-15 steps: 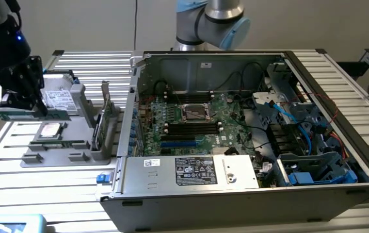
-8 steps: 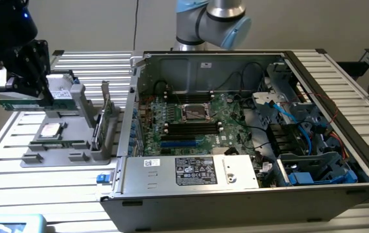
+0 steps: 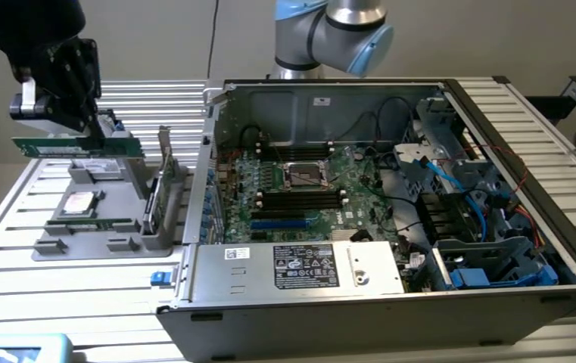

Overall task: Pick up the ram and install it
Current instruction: 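Pick up the ram and move it above insertion slot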

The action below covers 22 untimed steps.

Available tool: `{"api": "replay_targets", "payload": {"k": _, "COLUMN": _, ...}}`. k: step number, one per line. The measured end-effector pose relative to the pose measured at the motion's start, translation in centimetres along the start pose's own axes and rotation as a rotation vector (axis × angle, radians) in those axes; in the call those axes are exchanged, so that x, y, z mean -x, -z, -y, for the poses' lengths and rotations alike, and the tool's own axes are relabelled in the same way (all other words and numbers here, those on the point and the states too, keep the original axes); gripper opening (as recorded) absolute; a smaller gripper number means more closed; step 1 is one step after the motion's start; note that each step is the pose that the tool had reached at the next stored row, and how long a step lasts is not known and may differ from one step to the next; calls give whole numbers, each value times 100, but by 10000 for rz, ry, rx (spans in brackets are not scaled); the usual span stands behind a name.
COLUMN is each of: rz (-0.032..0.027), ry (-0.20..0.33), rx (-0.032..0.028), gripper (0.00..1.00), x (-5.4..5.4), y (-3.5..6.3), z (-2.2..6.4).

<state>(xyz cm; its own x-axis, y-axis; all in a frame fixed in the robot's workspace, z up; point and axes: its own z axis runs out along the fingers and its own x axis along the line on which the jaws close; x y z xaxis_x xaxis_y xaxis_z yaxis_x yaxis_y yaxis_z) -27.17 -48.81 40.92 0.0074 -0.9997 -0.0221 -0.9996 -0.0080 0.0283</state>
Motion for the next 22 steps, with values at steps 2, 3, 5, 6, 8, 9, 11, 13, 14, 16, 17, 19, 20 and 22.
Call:
{"api": "replay_targets", "payload": {"k": 2, "rz": -1, "ry": -1, "rx": 1, "gripper": 13, "x": -7, "y": 24, "z": 91}}
{"api": "replay_targets", "payload": {"k": 3, "rz": -1, "ry": -1, "rx": 1, "gripper": 13, "x": -10, "y": 33, "z": 138}}
{"api": "replay_targets", "payload": {"k": 5, "rz": -1, "ry": 0, "rx": 1, "gripper": 13, "x": -16, "y": 47, "z": 227}}
{"api": "replay_targets", "payload": {"k": 6, "rz": 0, "ry": -1, "rx": 1, "gripper": 13, "x": -18, "y": 54, "z": 273}}
{"api": "replay_targets", "payload": {"k": 8, "rz": 0, "ry": -1, "rx": 2, "gripper": 13, "x": -21, "y": 63, "z": 363}}
{"api": "replay_targets", "payload": {"k": 9, "rz": 0, "ry": 0, "rx": 1, "gripper": 13, "x": -23, "y": 65, "z": 409}}
{"api": "replay_targets", "payload": {"k": 11, "rz": 0, "ry": -1, "rx": 2, "gripper": 13, "x": -24, "y": 70, "z": 499}}
{"api": "replay_targets", "payload": {"k": 13, "rz": 2, "ry": -1, "rx": 1, "gripper": 13, "x": -25, "y": 72, "z": 589}}
{"api": "replay_targets", "payload": {"k": 14, "rz": 1, "ry": 0, "rx": 1, "gripper": 13, "x": -25, "y": 73, "z": 635}}
{"api": "replay_targets", "payload": {"k": 16, "rz": 1, "ry": 1, "rx": 2, "gripper": 13, "x": -26, "y": 76, "z": 725}}
{"api": "replay_targets", "payload": {"k": 17, "rz": 0, "ry": 3, "rx": 2, "gripper": 13, "x": -26, "y": 78, "z": 771}}
{"api": "replay_targets", "payload": {"k": 19, "rz": 1, "ry": 5, "rx": 1, "gripper": 13, "x": -27, "y": 80, "z": 861}}
{"api": "replay_targets", "payload": {"k": 20, "rz": 0, "ry": 5, "rx": 2, "gripper": 13, "x": -27, "y": 81, "z": 906}}
{"api": "replay_targets", "payload": {"k": 22, "rz": 1, "ry": 8, "rx": 6, "gripper": 13, "x": -28, "y": 84, "z": 999}}
